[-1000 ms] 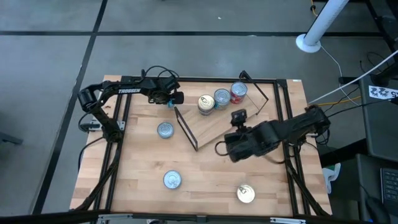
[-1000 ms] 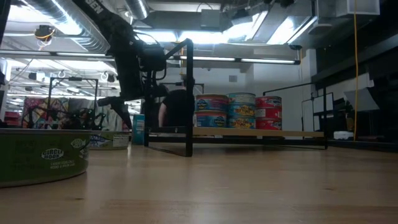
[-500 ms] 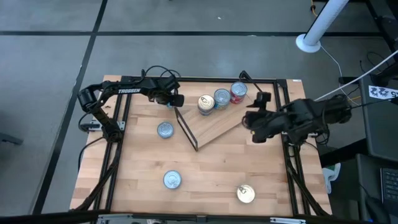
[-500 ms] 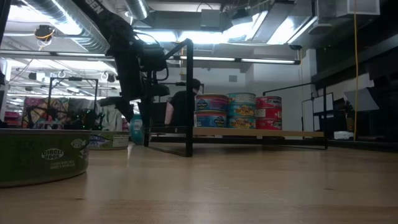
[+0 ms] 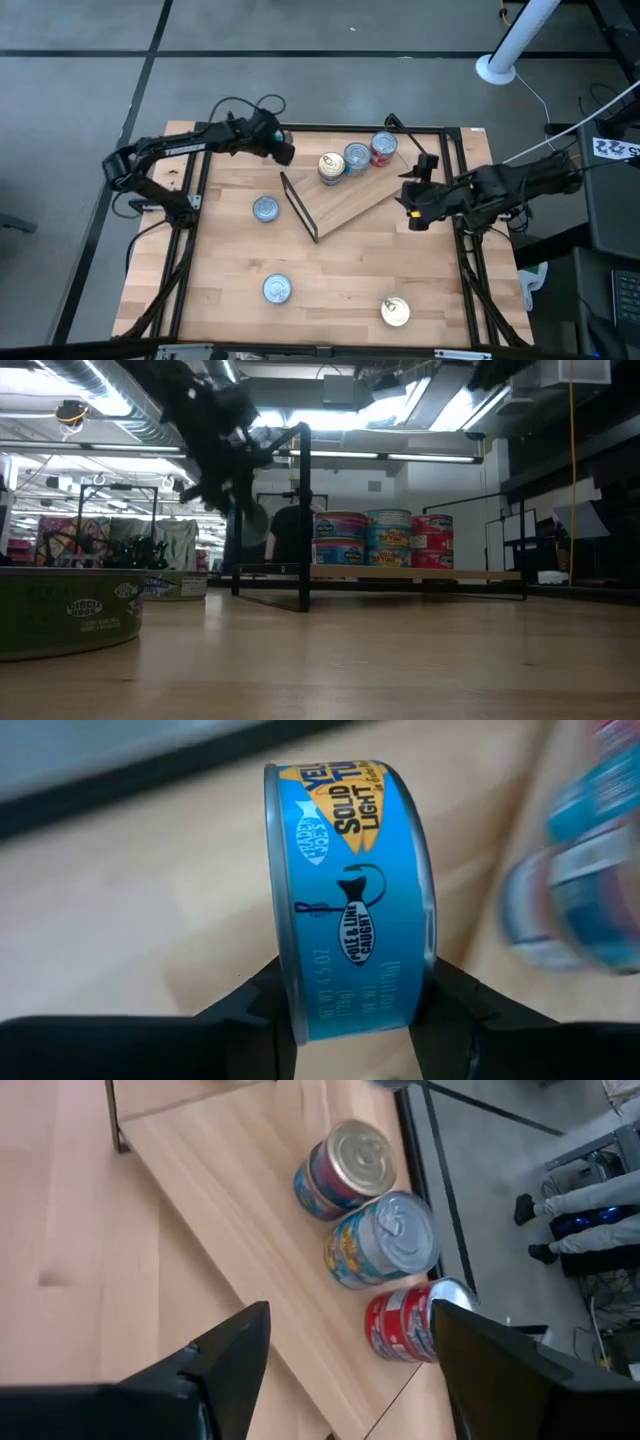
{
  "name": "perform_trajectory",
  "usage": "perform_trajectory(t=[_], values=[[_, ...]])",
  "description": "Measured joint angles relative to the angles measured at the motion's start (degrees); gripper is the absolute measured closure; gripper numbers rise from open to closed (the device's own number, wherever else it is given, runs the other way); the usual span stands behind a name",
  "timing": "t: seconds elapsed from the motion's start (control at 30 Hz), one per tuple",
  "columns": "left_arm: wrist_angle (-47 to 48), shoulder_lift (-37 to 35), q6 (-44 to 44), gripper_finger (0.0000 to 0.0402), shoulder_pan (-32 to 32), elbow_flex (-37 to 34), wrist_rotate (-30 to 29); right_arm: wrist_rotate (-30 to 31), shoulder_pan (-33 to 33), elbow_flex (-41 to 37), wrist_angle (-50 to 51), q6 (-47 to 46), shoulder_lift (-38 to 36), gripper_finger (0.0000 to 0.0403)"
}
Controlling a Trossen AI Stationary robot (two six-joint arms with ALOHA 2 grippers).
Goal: Stack canned seafood by type on shelf
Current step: Stack the light blue tuna can on top of the light blue tuna can on the shelf
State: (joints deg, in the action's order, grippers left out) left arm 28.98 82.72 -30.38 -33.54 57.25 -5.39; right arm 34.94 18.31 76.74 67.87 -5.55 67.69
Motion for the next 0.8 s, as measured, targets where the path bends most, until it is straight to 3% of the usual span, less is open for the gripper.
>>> perform_trajectory(t=[0.23,0.4,0.6,0.8], values=[[-9.34,-6.38,2.08,0.0265,4.03,0.0,0.0,3.22,-0.28,-5.22,-9.26,9.89,1.35,0.013],[-19.31,-6.92,8.49,0.0265,10.62,0.0,0.02,1.4,-3.87,-5.32,-15.75,16.89,1.78,0.013],[-25.77,-6.54,18.64,0.0264,19.55,0.02,-1.54,-8.61,-10.38,-5.32,-22.16,23.76,1.78,0.013],[-27.14,-6.31,23.62,0.0263,26.99,0.02,-5.05,-21.31,-15.96,-5.32,-29.9,24.1,1.8,0.013]])
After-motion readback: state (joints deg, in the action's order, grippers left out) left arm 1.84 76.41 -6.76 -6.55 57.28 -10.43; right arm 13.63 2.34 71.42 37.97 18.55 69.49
